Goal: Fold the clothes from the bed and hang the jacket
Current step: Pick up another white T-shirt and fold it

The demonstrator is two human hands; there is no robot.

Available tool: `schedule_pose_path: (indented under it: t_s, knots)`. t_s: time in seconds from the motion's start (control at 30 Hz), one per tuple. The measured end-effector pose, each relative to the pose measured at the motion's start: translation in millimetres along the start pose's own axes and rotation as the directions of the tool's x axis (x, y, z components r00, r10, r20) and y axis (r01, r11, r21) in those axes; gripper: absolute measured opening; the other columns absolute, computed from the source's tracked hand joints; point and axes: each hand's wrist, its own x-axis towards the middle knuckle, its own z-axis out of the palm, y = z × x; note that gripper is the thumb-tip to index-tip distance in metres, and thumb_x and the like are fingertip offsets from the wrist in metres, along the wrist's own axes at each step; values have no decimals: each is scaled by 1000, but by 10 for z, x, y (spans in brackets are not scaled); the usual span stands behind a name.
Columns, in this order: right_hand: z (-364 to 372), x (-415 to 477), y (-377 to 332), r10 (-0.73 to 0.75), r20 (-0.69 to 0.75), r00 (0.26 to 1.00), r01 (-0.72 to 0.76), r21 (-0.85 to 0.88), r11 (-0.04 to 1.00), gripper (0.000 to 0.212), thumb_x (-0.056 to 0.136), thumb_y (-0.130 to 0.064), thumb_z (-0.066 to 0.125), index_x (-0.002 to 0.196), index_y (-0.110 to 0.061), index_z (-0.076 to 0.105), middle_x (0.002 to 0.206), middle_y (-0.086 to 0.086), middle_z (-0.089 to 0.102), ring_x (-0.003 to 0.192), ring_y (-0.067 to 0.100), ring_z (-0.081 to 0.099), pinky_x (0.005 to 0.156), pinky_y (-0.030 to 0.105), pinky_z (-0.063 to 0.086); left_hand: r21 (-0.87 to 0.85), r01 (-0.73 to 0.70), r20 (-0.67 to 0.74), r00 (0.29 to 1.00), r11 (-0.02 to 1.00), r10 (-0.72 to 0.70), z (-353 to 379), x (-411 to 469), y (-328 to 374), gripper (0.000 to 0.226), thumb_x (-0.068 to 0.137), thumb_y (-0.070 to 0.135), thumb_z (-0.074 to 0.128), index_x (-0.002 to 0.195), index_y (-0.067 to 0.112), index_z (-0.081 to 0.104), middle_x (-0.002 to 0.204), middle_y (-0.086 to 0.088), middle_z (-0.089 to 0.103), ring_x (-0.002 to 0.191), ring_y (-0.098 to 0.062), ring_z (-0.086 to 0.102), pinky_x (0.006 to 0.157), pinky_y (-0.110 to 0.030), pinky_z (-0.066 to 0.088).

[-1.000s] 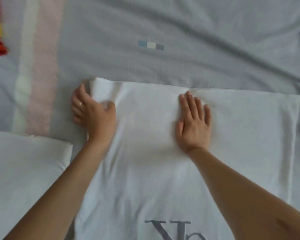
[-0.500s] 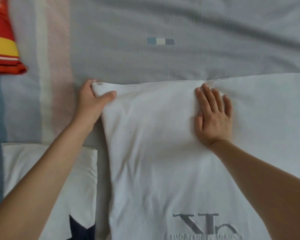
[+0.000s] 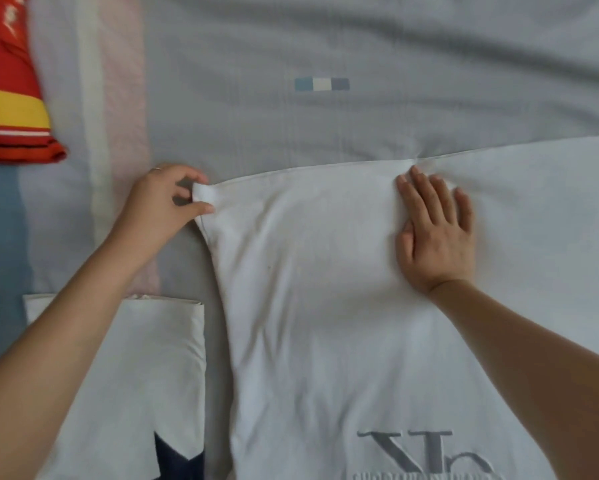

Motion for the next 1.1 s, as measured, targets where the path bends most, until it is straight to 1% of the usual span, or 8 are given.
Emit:
schedule_pose_path:
  t_s: [0.17,0.3,0.4,0.6,0.8,0.9,0.97,1.1]
  knots:
    - [-5,-7,0,3,0,1000,-3,4,1000,71,77,-28,34,148,-19,32,156,1,28,142,25,27,116,41,9,15,-45,-22,999,999,45,-19,6,-44,25,74,4,77,78,22,61,92,-4,62,64,12,56,73,-20,48]
    - [6,-14,-12,5,-13,1000,-4,10,1000,70,78,-27,33,148,-20,33,155,1,29,141,25,28,116,40,9,-128,40,-51,998,991,-47,-23,44,-63,6,77,38,60,73,41,57,75,-7,58,69,-18,53,72,-37,45]
    - [5,-22,-9,8,-23,1000,-7,18,1000,70,78,-27,33,148,-19,33,155,1,30,141,25,28,116,41,10,-86,5,-156,988,996,-18,22,85,-35,11,84,24,54,77,30,49,68,3,49,60,-6,42,64,-28,37]
    - [10,-16,-16,11,-19,1000,-10,11,1000,70,78,-28,32,148,-20,33,155,1,29,142,24,27,116,41,11,-11,35,-327,944,999,-37,245,127,-125,18,85,0,55,81,17,49,74,-4,50,73,-21,48,66,-32,34]
    - [12,-16,-1,2,-23,1000,-2,-4,1000,71,78,-28,34,148,-20,32,155,2,29,141,24,28,116,40,10,407,67,-464,874,911,143,506,-66,159,29,77,4,53,102,17,56,112,-12,57,105,-29,44,86,-40,29]
    - [16,-13,-1,2,-17,1000,-3,-9,1000,72,77,-28,34,149,-20,31,156,1,28,141,24,27,116,40,10,414,-631,-99,685,655,722,740,-315,413,37,83,3,48,116,19,55,120,-10,63,113,-24,48,91,-41,34]
    - [20,-19,-1,2,-13,1000,-2,-12,1000,72,77,-28,34,149,-20,31,156,1,28,141,24,27,116,40,10,428,-825,319,520,369,792,954,-555,462,44,94,24,41,138,19,43,143,-6,48,134,-23,39,107,-46,29]
    - [26,-12,17,-8,-4,1000,8,-9,1000,72,77,-28,33,149,-20,31,156,2,28,141,24,28,115,41,12,635,-632,358,751,444,555,962,-264,154,73,88,58,35,151,29,14,159,1,16,146,-24,15,111,-63,9]
